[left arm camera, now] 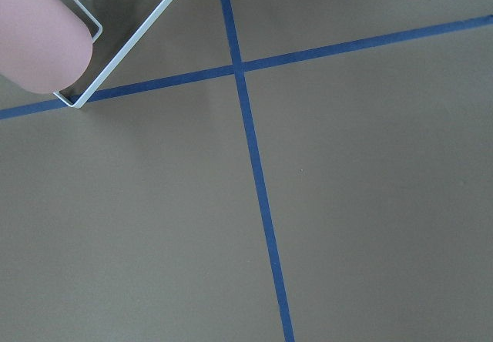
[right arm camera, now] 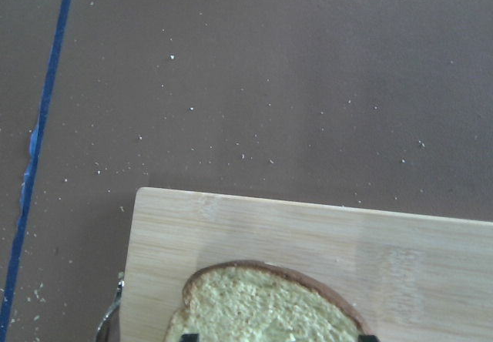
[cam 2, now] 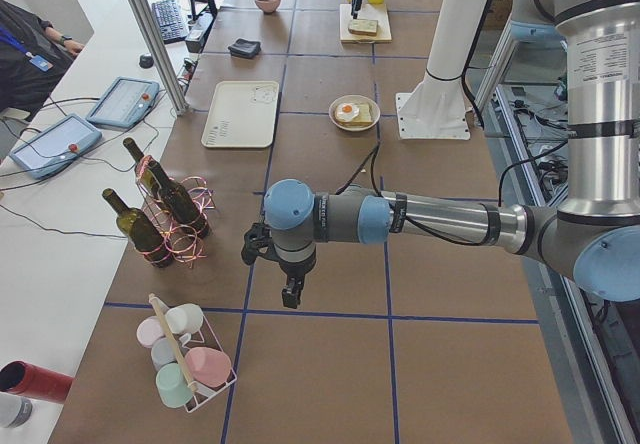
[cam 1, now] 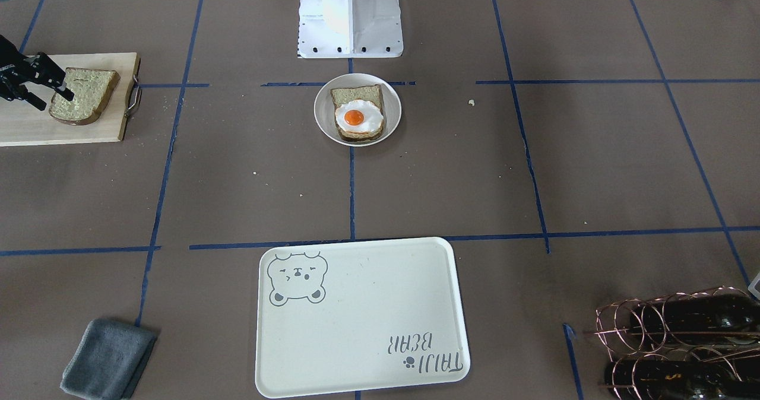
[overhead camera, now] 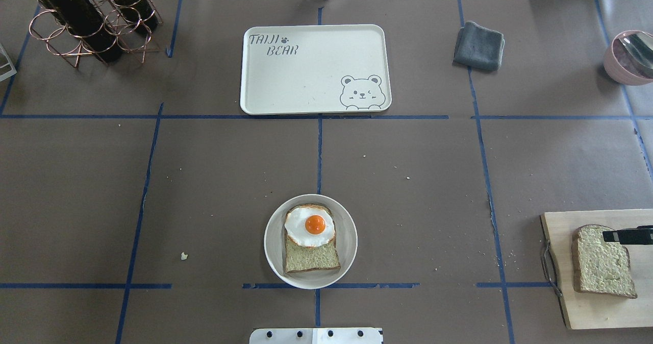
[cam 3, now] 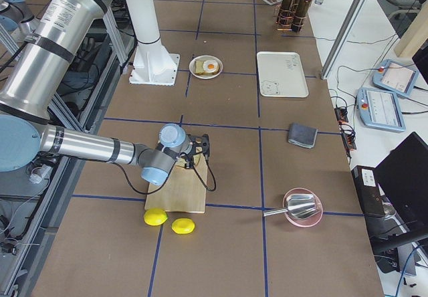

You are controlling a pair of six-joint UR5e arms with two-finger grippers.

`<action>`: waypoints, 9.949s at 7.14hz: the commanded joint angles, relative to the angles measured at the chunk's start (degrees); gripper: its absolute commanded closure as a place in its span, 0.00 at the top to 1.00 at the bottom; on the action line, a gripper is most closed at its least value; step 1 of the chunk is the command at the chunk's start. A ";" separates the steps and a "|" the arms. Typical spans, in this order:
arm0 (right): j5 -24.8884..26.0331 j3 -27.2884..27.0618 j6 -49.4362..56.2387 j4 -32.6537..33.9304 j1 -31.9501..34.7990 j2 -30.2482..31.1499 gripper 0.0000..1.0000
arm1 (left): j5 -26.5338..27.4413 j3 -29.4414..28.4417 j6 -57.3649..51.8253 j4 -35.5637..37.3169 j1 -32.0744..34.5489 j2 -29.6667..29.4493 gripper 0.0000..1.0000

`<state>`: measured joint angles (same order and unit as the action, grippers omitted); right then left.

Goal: Make sandwich and place on tray

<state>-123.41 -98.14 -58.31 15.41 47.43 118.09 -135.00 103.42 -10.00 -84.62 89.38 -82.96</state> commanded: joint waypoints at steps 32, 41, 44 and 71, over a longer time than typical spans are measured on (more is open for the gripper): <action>3.33 3.83 -22.55 14.56 -20.51 -51.82 0.00 | 0.00 0.47 -0.02 -0.19 0.00 -0.09 1.00; 5.47 6.47 -21.75 17.80 -20.20 -51.73 1.00 | 0.00 0.47 -0.02 -0.19 0.00 -0.09 1.00; 2.23 0.33 -21.23 36.65 -14.67 -53.13 1.00 | 0.17 2.91 0.07 -0.10 0.00 -0.27 1.00; -11.15 -11.20 74.49 83.29 42.75 -15.26 1.00 | 36.91 1.53 93.59 -32.27 -70.40 -27.96 0.69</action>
<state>-134.60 -109.38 16.22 98.70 90.17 103.02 -98.28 105.38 83.42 -116.70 19.92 -111.13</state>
